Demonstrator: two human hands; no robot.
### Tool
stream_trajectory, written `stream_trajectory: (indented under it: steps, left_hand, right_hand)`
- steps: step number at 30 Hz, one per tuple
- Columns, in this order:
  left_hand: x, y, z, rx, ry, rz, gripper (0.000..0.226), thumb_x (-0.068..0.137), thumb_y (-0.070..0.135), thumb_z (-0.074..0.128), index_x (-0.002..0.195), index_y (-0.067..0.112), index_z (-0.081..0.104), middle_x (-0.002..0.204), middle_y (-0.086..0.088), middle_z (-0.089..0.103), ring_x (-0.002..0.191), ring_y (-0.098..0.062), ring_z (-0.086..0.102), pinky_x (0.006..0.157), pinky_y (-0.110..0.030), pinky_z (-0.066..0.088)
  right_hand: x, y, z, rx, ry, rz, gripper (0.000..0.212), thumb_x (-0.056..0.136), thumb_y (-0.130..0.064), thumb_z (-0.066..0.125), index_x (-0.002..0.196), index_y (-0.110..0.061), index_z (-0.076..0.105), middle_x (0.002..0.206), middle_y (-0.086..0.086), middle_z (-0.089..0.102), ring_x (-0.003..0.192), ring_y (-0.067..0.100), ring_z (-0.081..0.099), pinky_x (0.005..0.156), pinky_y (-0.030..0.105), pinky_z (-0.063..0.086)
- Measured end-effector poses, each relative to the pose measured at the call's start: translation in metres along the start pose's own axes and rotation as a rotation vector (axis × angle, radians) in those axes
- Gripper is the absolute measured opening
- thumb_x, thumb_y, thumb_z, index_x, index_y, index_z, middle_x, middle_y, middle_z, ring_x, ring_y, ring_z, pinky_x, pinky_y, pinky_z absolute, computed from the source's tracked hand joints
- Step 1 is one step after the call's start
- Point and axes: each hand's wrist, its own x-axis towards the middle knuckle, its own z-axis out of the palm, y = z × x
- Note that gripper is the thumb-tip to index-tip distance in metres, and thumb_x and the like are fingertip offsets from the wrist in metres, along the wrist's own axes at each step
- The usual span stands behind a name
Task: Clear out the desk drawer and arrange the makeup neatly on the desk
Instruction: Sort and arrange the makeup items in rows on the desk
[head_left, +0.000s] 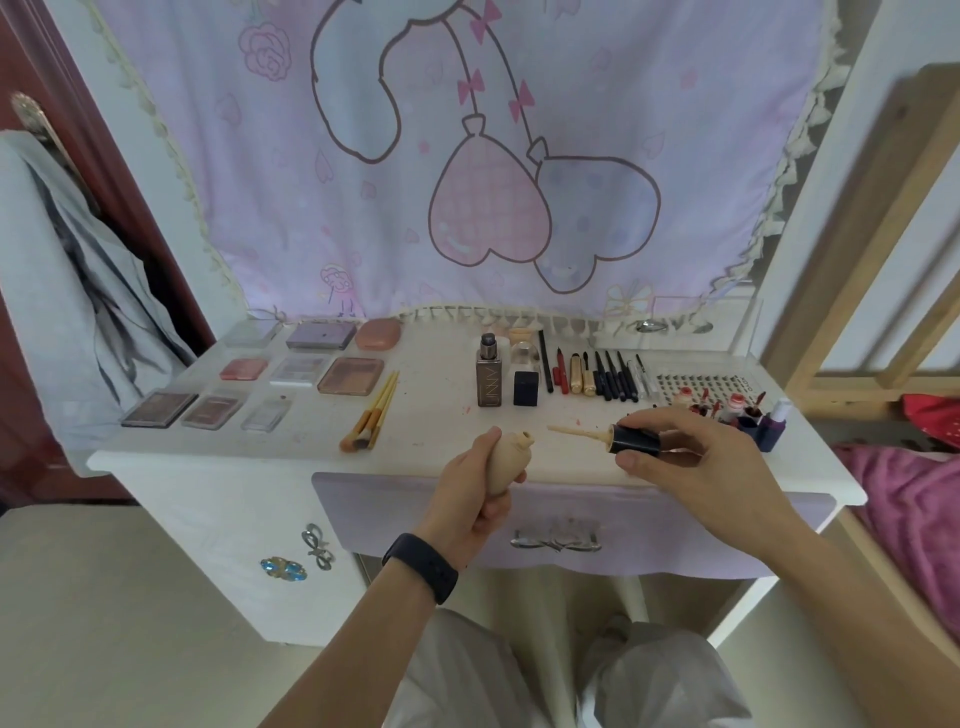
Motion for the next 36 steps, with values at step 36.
stream_trajectory:
  steps: [36]
  left_hand:
    - [0.088, 0.034, -0.052, 0.708, 0.125, 0.523, 0.043, 0.071, 0.032, 0.089, 0.102, 0.047, 0.064, 0.102, 0.022, 0.07, 0.094, 0.007, 0.063, 0.083, -0.015, 0.048]
  right_hand:
    - [0.073, 0.041, 0.131, -0.218, 0.198, 0.16, 0.027, 0.09, -0.04, 0.071, 0.116, -0.038, 0.068, 0.102, -0.029, 0.062, 0.104, 0.007, 0.049, 0.08, 0.022, 0.042]
